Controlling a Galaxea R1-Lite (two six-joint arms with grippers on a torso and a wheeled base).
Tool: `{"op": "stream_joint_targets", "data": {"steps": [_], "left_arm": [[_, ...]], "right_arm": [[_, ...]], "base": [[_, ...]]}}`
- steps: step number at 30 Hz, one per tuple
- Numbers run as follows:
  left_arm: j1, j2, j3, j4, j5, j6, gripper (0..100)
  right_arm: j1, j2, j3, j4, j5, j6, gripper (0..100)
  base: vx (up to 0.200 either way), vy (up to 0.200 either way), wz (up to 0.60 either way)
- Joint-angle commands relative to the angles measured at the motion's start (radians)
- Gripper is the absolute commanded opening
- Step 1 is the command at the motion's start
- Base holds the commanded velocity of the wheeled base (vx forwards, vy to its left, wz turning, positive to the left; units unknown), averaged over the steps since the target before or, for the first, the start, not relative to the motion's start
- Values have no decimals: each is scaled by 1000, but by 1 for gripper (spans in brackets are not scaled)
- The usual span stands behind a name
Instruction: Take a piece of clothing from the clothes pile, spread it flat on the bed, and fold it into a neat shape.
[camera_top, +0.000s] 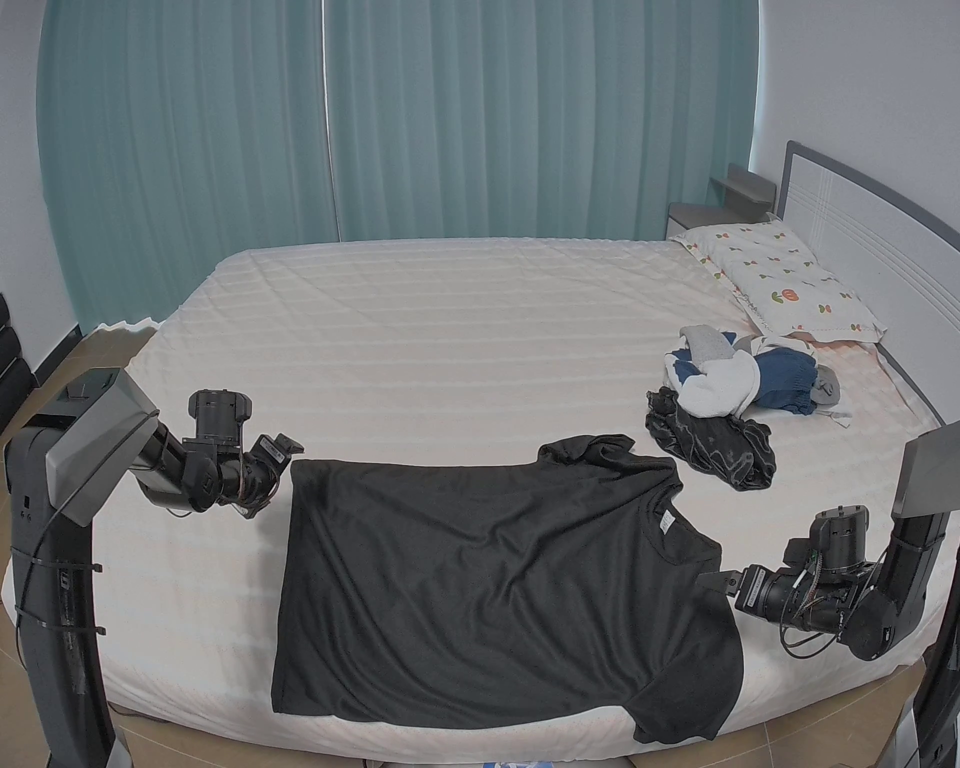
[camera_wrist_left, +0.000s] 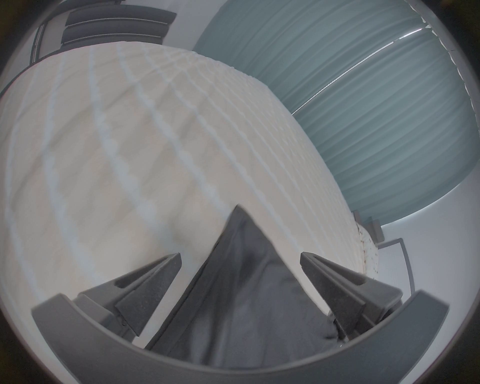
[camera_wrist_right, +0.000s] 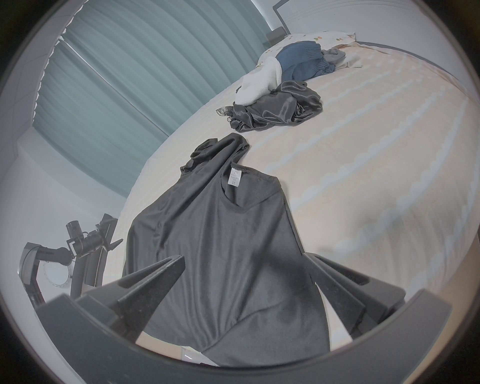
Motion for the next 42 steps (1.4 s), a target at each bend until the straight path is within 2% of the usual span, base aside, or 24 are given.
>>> {"op": "stream_joint_targets", "data": {"steps": [1, 4, 5, 7, 13, 19, 23, 27, 35, 42], "left_arm": [[-22, -153, 250, -29, -29, -1, 100], [-24, -170, 299, -52, -44, -1, 100], [-33, -201, 409, -118, -64, -1, 100], [-37, -208, 472, -166, -64, -1, 100], [-50, -234, 626, -265, -87, 14, 100], [-54, -256, 770, -291, -116, 218, 100], [-82, -271, 850, -322, -144, 296, 100], [-130, -259, 867, -340, -133, 310, 100], [-145, -256, 873, -339, -122, 313, 100], [-171, -227, 883, -343, -41, 359, 100]], "right_arm": [[1, -7, 8, -1, 1, 5, 100], [3, -7, 8, -3, 1, 9, 100], [3, -3, 9, -18, 1, 14, 100], [1, -3, 12, -26, 1, 14, 100], [1, -3, 17, -29, 1, 15, 100], [1, -1, 17, -29, 1, 15, 100], [1, -1, 17, -29, 1, 15, 100], [1, -3, 17, -29, 1, 15, 100], [3, -4, 17, -29, 1, 15, 100], [3, -4, 17, -29, 1, 15, 100]], "base": [[-200, 0, 0], [-200, 0, 0], [-200, 0, 0], [-200, 0, 0], [0, 0, 0], [0, 0, 0], [0, 0, 0], [0, 0, 0], [0, 0, 0], [0, 0, 0]]}}
